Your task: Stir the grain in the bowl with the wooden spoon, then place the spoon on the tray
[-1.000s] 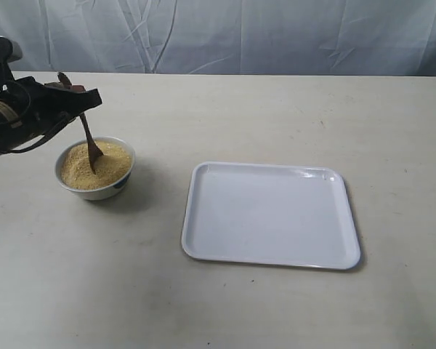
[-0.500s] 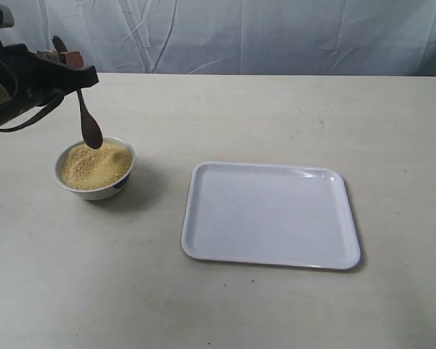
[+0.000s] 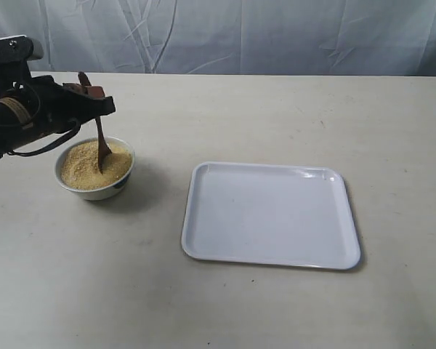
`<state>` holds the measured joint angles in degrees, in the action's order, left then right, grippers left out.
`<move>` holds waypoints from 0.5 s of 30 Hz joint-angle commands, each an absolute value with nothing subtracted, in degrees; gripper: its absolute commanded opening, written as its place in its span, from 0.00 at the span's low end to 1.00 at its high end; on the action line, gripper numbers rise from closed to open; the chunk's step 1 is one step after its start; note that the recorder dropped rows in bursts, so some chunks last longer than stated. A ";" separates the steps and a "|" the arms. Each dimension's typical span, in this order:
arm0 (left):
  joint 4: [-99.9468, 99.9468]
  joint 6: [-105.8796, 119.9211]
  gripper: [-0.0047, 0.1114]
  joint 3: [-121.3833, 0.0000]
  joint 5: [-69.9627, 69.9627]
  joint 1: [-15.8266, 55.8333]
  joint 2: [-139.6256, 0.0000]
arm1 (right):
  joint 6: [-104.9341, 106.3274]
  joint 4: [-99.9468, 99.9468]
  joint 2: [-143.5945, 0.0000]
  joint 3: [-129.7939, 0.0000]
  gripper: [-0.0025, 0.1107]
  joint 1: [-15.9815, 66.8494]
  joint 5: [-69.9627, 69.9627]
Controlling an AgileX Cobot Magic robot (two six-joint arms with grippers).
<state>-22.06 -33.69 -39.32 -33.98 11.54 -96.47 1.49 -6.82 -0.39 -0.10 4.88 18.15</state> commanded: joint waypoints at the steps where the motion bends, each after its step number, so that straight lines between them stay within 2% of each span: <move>1: -22.31 -35.02 0.04 -39.44 -34.49 11.50 -92.39 | 1.52 -6.84 0.00 0.00 0.02 4.63 17.48; 6: -21.66 -26.62 0.04 -39.45 -32.79 11.50 -89.99 | 1.52 -6.84 0.00 0.00 0.02 4.63 17.48; 15: -23.83 -37.52 0.04 -39.45 -38.74 11.50 -89.52 | 1.52 -6.84 0.00 0.00 0.02 4.63 17.48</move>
